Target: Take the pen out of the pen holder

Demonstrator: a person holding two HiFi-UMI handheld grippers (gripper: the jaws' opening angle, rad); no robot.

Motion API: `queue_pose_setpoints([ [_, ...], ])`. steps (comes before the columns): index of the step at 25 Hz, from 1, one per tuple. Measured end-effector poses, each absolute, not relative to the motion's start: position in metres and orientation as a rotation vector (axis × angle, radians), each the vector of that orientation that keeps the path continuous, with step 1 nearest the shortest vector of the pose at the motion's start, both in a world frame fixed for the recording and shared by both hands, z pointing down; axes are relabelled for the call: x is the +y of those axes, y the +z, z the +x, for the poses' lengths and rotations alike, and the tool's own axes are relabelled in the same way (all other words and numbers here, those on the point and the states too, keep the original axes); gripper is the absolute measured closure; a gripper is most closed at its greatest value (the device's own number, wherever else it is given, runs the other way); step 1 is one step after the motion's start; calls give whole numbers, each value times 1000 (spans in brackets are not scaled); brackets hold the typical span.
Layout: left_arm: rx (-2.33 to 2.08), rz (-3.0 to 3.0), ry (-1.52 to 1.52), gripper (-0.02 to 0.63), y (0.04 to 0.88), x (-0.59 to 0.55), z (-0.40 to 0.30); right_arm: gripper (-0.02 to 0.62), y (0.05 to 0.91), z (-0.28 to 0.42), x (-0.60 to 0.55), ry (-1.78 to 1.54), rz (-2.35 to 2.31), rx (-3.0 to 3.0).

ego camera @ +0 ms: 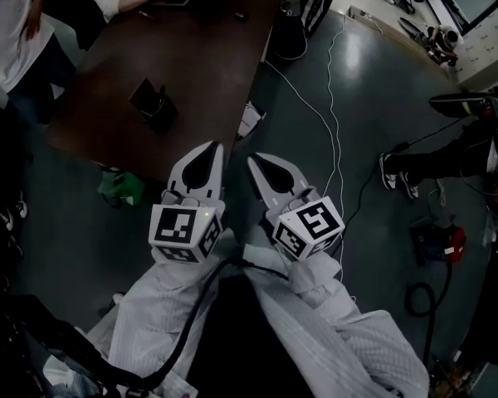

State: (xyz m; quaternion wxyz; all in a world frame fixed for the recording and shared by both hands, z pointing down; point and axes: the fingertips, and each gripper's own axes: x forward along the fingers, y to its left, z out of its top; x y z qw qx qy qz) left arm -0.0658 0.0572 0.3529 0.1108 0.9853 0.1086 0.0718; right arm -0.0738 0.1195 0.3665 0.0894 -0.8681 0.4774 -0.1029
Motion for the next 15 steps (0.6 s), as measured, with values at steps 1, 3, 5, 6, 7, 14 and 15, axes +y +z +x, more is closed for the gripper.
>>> queue_pose_setpoints([
  [1,319,2894,217,601,355,56,-55,594,368,-62,119,-311,-2583,1416],
  [3,301,2894,228,601,358,52,-34,594,370,-38,116,-325,-2574,1425],
  [5,259,2896,234,601,360,45,-9,594,373,-11,109,-341,-2552,1464],
  [6,227,2898,234,603,361,40,4,594,375,4,103,-348,-2536,1494],
  [7,188,2899,231,603,363,34,18,594,376,20,96,-353,-2516,1531],
  [14,-194,2867,188,601,358,-10,116,594,363,136,42,-388,-2308,1884],
  [15,-253,2858,180,601,356,-14,126,594,361,149,37,-396,-2274,1933],
])
